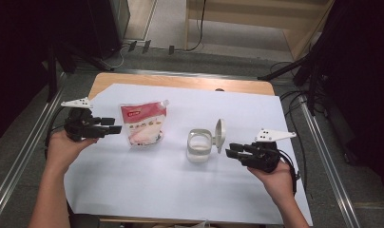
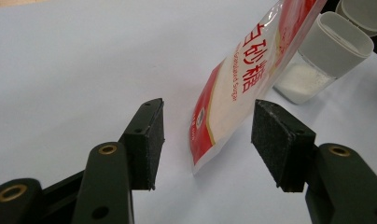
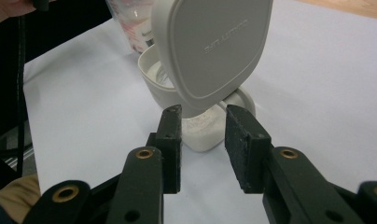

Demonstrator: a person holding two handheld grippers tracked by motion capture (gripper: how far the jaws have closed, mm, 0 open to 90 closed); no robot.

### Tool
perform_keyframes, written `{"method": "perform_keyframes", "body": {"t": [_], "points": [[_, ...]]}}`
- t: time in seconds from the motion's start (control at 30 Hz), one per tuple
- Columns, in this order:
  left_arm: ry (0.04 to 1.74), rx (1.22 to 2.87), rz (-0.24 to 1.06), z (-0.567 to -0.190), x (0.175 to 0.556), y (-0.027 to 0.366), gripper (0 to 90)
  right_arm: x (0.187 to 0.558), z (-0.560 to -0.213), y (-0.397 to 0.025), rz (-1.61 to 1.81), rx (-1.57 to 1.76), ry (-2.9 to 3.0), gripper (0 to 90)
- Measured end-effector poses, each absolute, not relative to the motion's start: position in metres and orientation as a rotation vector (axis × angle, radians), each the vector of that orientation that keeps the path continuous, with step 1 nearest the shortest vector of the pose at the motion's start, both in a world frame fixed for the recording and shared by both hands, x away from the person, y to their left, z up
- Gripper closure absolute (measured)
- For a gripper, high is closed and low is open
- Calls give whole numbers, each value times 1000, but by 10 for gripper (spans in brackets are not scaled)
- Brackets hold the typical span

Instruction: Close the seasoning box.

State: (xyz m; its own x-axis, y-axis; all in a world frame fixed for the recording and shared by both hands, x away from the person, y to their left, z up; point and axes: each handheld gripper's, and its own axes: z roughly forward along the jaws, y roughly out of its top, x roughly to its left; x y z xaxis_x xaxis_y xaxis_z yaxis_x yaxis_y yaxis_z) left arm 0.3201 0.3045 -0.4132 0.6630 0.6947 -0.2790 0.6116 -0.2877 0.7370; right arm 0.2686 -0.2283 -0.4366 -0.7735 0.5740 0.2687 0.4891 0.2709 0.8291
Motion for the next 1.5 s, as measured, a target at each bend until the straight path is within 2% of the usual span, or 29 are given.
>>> {"method": "perform_keyframes", "body": {"t": [0.23, 0.33, 0.5, 0.67, 1.17, 1.5], "points": [[1067, 1974, 153, -416, 322, 310, 457, 274, -439, -232, 1518, 1056, 2417, 788], [1079, 1979, 150, -418, 324, 309, 456, 279, -441, -234, 1522, 1089, 2398, 793], [1097, 1979, 158, -420, 328, 306, 459, 290, -445, -231, 1518, 1125, 2384, 866], [1102, 1983, 175, -422, 330, 304, 459, 298, -447, -228, 1533, 1160, 2342, 895], [1081, 2005, 174, -421, 329, 300, 466, 322, -437, -213, 1528, 1123, 2355, 900], [1091, 2008, 170, -422, 329, 300, 463, 315, -427, -203, 1533, 1101, 2346, 899]]}}
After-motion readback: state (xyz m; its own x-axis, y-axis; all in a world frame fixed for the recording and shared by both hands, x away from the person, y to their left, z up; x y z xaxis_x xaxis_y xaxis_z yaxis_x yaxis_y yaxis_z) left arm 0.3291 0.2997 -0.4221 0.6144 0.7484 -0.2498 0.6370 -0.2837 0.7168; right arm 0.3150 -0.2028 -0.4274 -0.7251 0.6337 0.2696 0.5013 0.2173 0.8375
